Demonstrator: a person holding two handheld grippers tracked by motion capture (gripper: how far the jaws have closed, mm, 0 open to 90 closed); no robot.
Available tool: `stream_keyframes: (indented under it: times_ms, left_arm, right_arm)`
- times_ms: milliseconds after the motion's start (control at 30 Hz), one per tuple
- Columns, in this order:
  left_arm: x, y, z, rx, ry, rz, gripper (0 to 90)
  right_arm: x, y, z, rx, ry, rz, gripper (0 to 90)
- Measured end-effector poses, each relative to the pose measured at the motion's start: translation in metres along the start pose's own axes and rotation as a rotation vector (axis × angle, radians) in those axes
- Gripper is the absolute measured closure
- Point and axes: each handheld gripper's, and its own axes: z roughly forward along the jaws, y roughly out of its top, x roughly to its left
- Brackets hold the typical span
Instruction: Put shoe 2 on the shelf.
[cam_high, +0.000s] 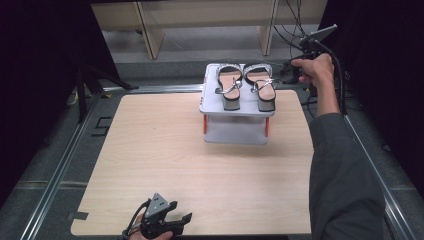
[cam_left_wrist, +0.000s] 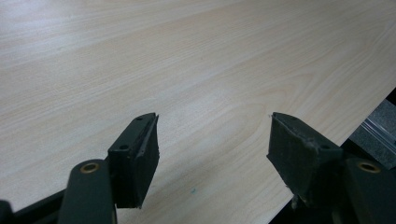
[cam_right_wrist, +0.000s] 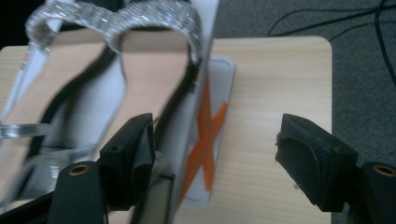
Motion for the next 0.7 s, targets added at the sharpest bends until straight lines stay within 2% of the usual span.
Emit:
stream_keyframes:
  times_ms: [33,67,233,267,300,367,433,467,533,567,600,700]
  left_arm:
    - [0.0,0.0,0.001,-0.001,0.0,-0.005,32.8]
    - [0.0,-0.001,0.001,0.0,-0.001,-0.006,32.8]
    - [0.001,0.0,0.001,0.007,0.002,-0.005,32.8]
    - [0.0,-0.001,0.0,0.006,0.0,-0.006,32.8]
    - [0.001,-0.001,0.0,0.009,0.003,-0.003,32.8]
    - [0.001,0.0,0.0,0.005,0.0,-0.008,32.8]
    - [0.001,-0.001,0.0,0.002,-0.003,-0.007,32.8]
    - [0.0,0.0,0.0,0.005,-0.003,-0.008,32.8]
    - [0.0,0.0,0.0,0.004,-0.004,-0.006,32.8]
    - [0.0,0.0,0.0,0.005,-0.005,-0.005,32.8]
    - [0.0,-0.001,0.0,0.008,-0.002,-0.004,32.8]
    - [0.0,0.0,0.0,0.005,-0.001,-0.004,32.8]
  right_arm:
    - [-0.006,-0.002,0.005,0.005,-0.008,-0.023,28.6]
    - [-0.008,-0.004,0.01,0.021,-0.006,-0.013,28.6]
    - [-0.015,-0.012,0.036,0.063,0.008,-0.043,28.6]
    - [-0.015,-0.012,0.041,0.07,0.017,-0.05,28.6]
    - [-0.012,-0.013,0.045,0.069,0.03,-0.032,29.1]
    - [-0.009,-0.013,0.049,0.061,0.032,-0.068,32.8]
    - [-0.005,-0.013,0.053,0.041,0.04,-0.082,36.1]
    - [-0.002,-0.013,0.053,0.042,0.045,-0.071,35.9]
    - [0.002,-0.014,0.056,0.047,0.067,-0.094,35.8]
    - [0.005,-0.015,0.058,0.039,0.065,-0.113,34.9]
    - [0.008,-0.015,0.059,0.047,0.071,-0.103,34.3]
    - [0.01,-0.015,0.061,0.042,0.058,-0.127,31.9]
